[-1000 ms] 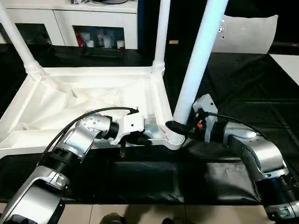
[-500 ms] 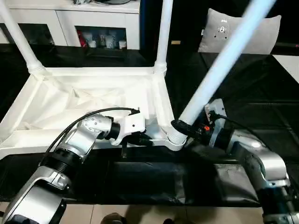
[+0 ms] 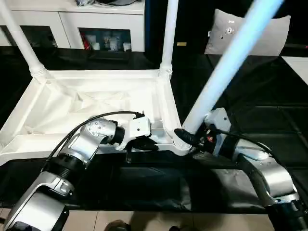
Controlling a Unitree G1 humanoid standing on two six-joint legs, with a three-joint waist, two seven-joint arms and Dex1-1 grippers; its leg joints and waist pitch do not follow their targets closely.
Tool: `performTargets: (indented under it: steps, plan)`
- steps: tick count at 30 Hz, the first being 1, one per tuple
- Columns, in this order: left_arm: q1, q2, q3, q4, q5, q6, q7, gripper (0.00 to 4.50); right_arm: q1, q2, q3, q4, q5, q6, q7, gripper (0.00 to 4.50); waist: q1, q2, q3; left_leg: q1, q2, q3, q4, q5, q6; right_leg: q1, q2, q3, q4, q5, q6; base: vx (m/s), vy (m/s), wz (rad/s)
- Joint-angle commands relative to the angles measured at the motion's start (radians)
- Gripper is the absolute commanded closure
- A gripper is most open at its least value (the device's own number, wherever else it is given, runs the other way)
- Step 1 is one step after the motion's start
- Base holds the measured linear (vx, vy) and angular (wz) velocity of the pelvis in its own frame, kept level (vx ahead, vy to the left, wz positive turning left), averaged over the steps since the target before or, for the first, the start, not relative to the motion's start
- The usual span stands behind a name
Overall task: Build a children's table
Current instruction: Insert table leg to table base, then rotate leg to tighten
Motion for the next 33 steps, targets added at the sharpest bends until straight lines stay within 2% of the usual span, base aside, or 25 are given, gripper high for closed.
performTargets:
  steps: [1, 3, 5, 7, 9, 10, 12, 13, 14, 15, 16, 17, 22, 26, 30, 31, 32, 33]
  plan:
    - [0.007, 0.014, -0.002, -0.021, 0.018, 0.002, -0.009, 4.50, 0.045, -0.018, 0.072, 0.135, -0.067, 0.058, 0.009, 2.62, -0.008, 0.006, -0.031, 0.011, 0.068, -0.039, -0.084, -0.321, 0.021, 0.021, -0.129, 0.063, -0.108, -0.546, -0.079, 0.000, 0.000, 0.00]
    - [0.003, 0.021, -0.006, -0.023, 0.020, -0.002, -0.021, 4.50, 0.028, -0.014, 0.093, 0.165, -0.060, 0.060, 0.031, 2.62, -0.012, 0.006, -0.026, 0.013, 0.071, -0.037, -0.088, -0.334, 0.021, 0.018, -0.128, 0.065, -0.105, -0.479, -0.106, 0.000, 0.000, 0.00]
    - [-0.004, 0.027, -0.010, -0.022, 0.020, -0.008, -0.034, 4.50, 0.016, -0.010, 0.107, 0.191, -0.052, 0.065, 0.060, 2.62, -0.017, 0.006, -0.022, 0.014, 0.069, -0.037, -0.088, -0.352, 0.019, 0.017, -0.131, 0.066, -0.107, -0.503, -0.113, 0.000, 0.000, 0.00]
    - [-0.013, 0.030, -0.012, -0.018, 0.019, -0.016, -0.048, 4.50, 0.007, -0.010, 0.113, 0.213, -0.049, 0.072, 0.090, 2.62, -0.021, 0.009, -0.013, 0.015, 0.067, -0.038, -0.089, -0.365, 0.018, 0.013, -0.131, 0.068, -0.110, -0.523, -0.110, 0.000, 0.000, 0.00]
    - [-0.031, 0.033, -0.015, -0.010, 0.020, -0.025, -0.065, 4.50, -0.010, -0.026, 0.108, 0.246, -0.054, 0.063, 0.128, 2.62, -0.024, 0.007, -0.010, 0.016, 0.065, -0.037, -0.089, -0.374, 0.023, 0.013, -0.130, 0.068, -0.113, -0.545, -0.104, 0.000, 0.000, 0.00]
    - [-0.033, 0.033, -0.016, -0.009, 0.020, -0.025, -0.067, 4.50, -0.012, -0.028, 0.107, 0.250, -0.055, 0.062, 0.132, 2.62, -0.024, 0.007, -0.010, 0.017, 0.066, -0.037, -0.089, -0.371, 0.025, 0.013, -0.131, 0.068, -0.114, -0.551, -0.102, 0.000, 0.000, 0.00]
    - [-0.055, 0.038, -0.020, 0.005, 0.025, -0.035, -0.081, 4.50, -0.032, -0.045, 0.106, 0.259, -0.055, 0.052, 0.157, 2.62, -0.022, 0.012, -0.001, 0.016, 0.068, -0.038, -0.092, -0.372, 0.027, 0.009, -0.132, 0.070, -0.116, -0.554, -0.101, 0.000, 0.000, 0.00]
    - [-0.063, 0.039, -0.020, 0.014, 0.027, -0.038, -0.083, 4.50, -0.037, -0.052, 0.110, 0.253, -0.054, 0.052, 0.169, 2.62, -0.022, 0.010, -0.001, 0.019, 0.068, -0.037, -0.092, -0.375, 0.027, 0.009, -0.131, 0.071, -0.118, -0.559, -0.102, 0.000, 0.000, 0.00]
    - [-0.069, 0.040, -0.020, 0.021, 0.029, -0.039, -0.085, 4.50, -0.041, -0.056, 0.115, 0.249, -0.054, 0.052, 0.178, 2.62, -0.020, 0.013, 0.001, 0.021, 0.069, -0.038, -0.092, -0.375, 0.026, 0.008, -0.133, 0.071, -0.118, -0.561, -0.104, 0.000, 0.000, 0.00]
    - [-0.072, 0.042, -0.020, 0.024, 0.030, -0.040, -0.086, 4.50, -0.042, -0.059, 0.118, 0.245, -0.054, 0.052, 0.184, 2.62, -0.019, 0.010, 0.007, 0.019, 0.068, -0.038, -0.094, -0.371, 0.027, 0.008, -0.133, 0.071, -0.117, -0.570, -0.107, 0.000, 0.000, 0.00]
    - [-0.072, 0.042, -0.020, 0.024, 0.030, -0.040, -0.086, 4.50, -0.042, -0.059, 0.118, 0.245, -0.054, 0.052, 0.184, 2.62, -0.019, 0.010, 0.007, 0.019, 0.068, -0.038, -0.094, -0.371, 0.027, 0.008, -0.133, 0.071, -0.117, -0.570, -0.107, 0.000, 0.000, 0.00]
    - [-0.091, 0.051, -0.021, 0.055, 0.046, -0.057, -0.080, 4.50, -0.047, -0.063, 0.138, 0.220, -0.057, 0.058, 0.203, 2.62, -0.019, 0.009, 0.012, 0.016, 0.066, -0.039, -0.096, -0.365, 0.032, 0.008, -0.133, 0.071, -0.120, -0.588, -0.099, 0.000, 0.000, 0.00]
    - [-0.115, 0.064, -0.015, 0.100, 0.062, -0.075, -0.071, 4.50, -0.055, -0.049, 0.164, 0.206, -0.070, 0.069, 0.221, 2.62, -0.019, 0.009, 0.017, 0.012, 0.070, -0.040, -0.100, -0.341, 0.038, 0.009, -0.137, 0.073, -0.119, -0.585, -0.101, 0.000, 0.000, 0.00]
    - [-0.117, 0.076, -0.011, 0.105, 0.060, -0.075, -0.077, 4.50, -0.063, -0.035, 0.172, 0.208, -0.076, 0.076, 0.217, 2.62, -0.024, 0.011, 0.023, 0.011, 0.073, -0.044, -0.105, -0.368, 0.028, 0.005, -0.139, 0.075, -0.119, -0.605, -0.104, 0.000, 0.000, 0.00]
    - [-0.071, 0.089, 0.023, 0.053, 0.023, -0.027, -0.070, 4.50, -0.060, -0.018, 0.152, 0.186, -0.060, 0.113, 0.187, 2.62, -0.027, 0.012, 0.026, 0.013, 0.074, -0.047, -0.106, -0.391, 0.021, 0.000, -0.145, 0.076, -0.127, -0.680, -0.089, 0.000, 0.000, 0.00]
    - [-0.027, 0.089, 0.061, -0.022, -0.011, 0.056, -0.035, 4.50, -0.054, -0.007, 0.135, 0.171, -0.060, 0.132, 0.144, 2.62, -0.029, 0.011, 0.029, 0.012, 0.072, -0.048, -0.108, -0.399, 0.019, -0.002, -0.144, 0.076, -0.129, -0.697, -0.084, 0.000, 0.000, 0.00]
    - [-0.021, 0.088, 0.066, -0.033, -0.015, 0.068, -0.028, 4.50, -0.053, -0.005, 0.133, 0.170, -0.061, 0.134, 0.138, 2.62, -0.030, 0.014, 0.024, 0.012, 0.077, -0.050, -0.108, -0.395, 0.007, 0.002, -0.149, 0.078, -0.121, -0.681, -0.092, 0.000, 0.000, 0.00]
    - [-0.006, 0.086, 0.081, -0.060, -0.025, 0.099, -0.007, 4.50, -0.051, -0.002, 0.129, 0.166, -0.064, 0.138, 0.122, 2.62, -0.036, 0.014, 0.028, 0.006, 0.077, -0.052, -0.111, -0.396, 0.005, 0.002, -0.147, 0.076, -0.120, -0.679, -0.097, 0.000, 0.000, 0.00]
